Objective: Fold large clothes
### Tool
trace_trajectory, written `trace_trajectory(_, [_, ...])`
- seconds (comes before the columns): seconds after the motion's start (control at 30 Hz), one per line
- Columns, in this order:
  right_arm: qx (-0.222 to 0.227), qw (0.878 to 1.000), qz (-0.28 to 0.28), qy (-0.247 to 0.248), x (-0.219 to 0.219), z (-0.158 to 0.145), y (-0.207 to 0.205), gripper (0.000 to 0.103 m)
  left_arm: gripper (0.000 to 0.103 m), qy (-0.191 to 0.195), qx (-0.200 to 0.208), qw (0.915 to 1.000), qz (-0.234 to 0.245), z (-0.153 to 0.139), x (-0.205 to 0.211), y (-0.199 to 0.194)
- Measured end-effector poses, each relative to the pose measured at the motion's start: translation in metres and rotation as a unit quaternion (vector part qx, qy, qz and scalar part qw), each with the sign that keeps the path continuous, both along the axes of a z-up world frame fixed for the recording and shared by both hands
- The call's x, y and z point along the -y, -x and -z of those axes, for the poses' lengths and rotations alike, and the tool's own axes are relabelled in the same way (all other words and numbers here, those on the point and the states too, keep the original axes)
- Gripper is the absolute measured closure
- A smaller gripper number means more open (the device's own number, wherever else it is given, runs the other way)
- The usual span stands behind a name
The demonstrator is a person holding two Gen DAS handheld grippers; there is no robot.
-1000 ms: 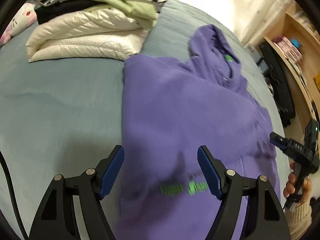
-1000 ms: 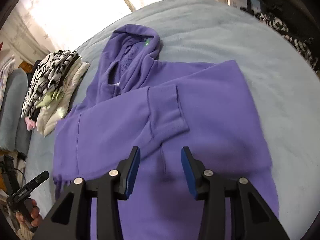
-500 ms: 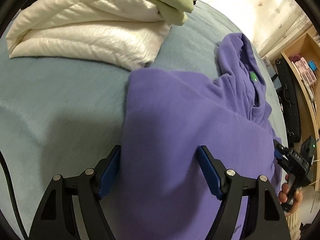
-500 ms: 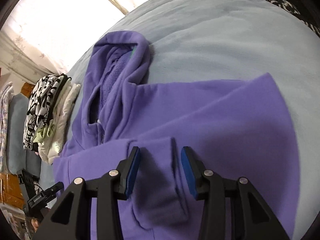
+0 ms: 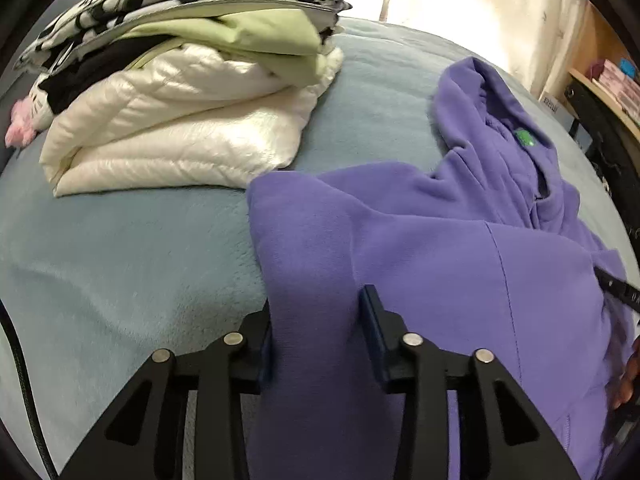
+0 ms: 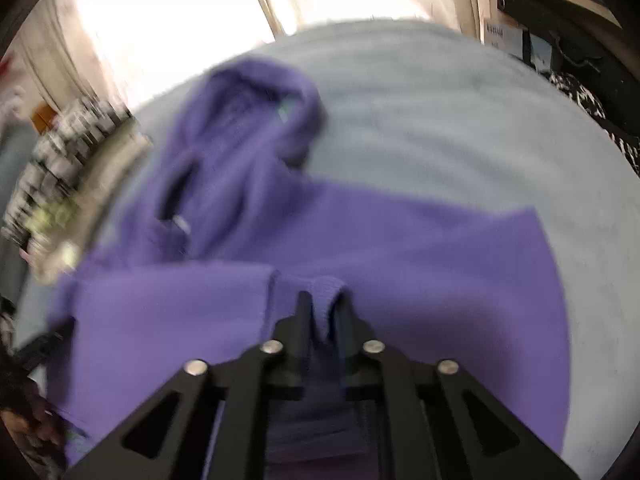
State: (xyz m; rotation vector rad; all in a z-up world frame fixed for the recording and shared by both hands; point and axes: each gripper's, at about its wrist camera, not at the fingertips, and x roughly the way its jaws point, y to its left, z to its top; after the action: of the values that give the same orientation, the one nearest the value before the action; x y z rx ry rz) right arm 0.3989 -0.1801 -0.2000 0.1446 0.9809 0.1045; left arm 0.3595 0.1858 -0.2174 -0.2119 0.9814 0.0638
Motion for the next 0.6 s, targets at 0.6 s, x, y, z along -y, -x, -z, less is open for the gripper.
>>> trace_trajectory(0.6, [0.019,0.99,-0.117,-0.08,-0.1,-0.04,0.078,0.076,0.062,0.05,0.06,0.9955,0.054,-0.053,0.06,0.07])
